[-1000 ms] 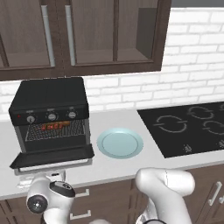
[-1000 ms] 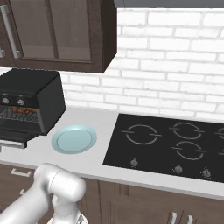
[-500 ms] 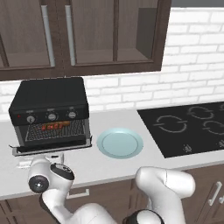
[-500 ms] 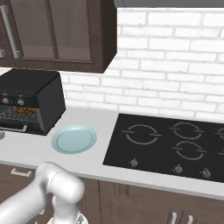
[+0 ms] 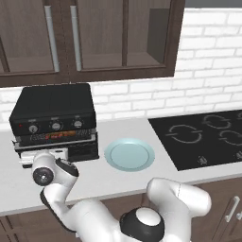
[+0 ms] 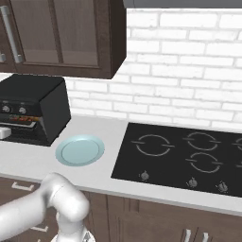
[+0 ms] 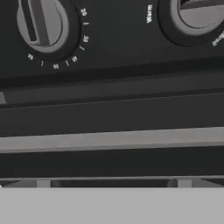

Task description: Pick up the kebab skewer and baguette bread, and place them inside the toaster oven. Close the toaster oven door and start by setting the timer.

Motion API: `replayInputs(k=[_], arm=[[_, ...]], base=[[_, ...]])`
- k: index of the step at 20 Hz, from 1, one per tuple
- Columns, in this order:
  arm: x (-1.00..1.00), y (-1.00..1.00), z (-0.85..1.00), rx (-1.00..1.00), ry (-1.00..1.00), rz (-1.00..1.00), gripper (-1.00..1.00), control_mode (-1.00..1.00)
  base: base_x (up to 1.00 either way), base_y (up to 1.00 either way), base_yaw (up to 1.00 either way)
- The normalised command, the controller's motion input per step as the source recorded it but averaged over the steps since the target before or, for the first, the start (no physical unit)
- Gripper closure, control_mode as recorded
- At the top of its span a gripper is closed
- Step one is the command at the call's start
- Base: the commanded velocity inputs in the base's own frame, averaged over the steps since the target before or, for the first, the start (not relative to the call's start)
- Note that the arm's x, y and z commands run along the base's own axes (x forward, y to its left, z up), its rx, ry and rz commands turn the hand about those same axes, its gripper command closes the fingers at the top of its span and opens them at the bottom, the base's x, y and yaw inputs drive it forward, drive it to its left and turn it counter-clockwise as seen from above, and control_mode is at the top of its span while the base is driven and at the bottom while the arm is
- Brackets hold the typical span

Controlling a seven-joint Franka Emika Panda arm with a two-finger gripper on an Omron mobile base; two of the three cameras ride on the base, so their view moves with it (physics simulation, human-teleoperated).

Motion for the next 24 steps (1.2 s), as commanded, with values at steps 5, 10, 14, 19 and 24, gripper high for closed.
replayInputs(k=[5, 10, 14, 19, 24], arm=[[0.53, 0.00, 0.34, 0.00, 0.00, 0.00, -1.00, -1.00], [0.48, 0.00, 0.28, 0.00, 0.00, 0.00, -1.00, -1.00], [0.40, 0.00, 0.18, 0.00, 0.00, 0.00, -1.00, -1.00], [-0.09, 0.00, 0.00, 0.00, 0.00, 0.00, -1.00, -1.00], [-0.33, 0.00, 0.00, 0.00, 0.00, 0.00, -1.00, -1.00]], base=[[0.00, 0.00, 0.00], [0.00, 0.00, 0.00], [0.00, 0.00, 0.00], [0.00, 0.00, 0.00], [0.00, 0.00, 0.00]])
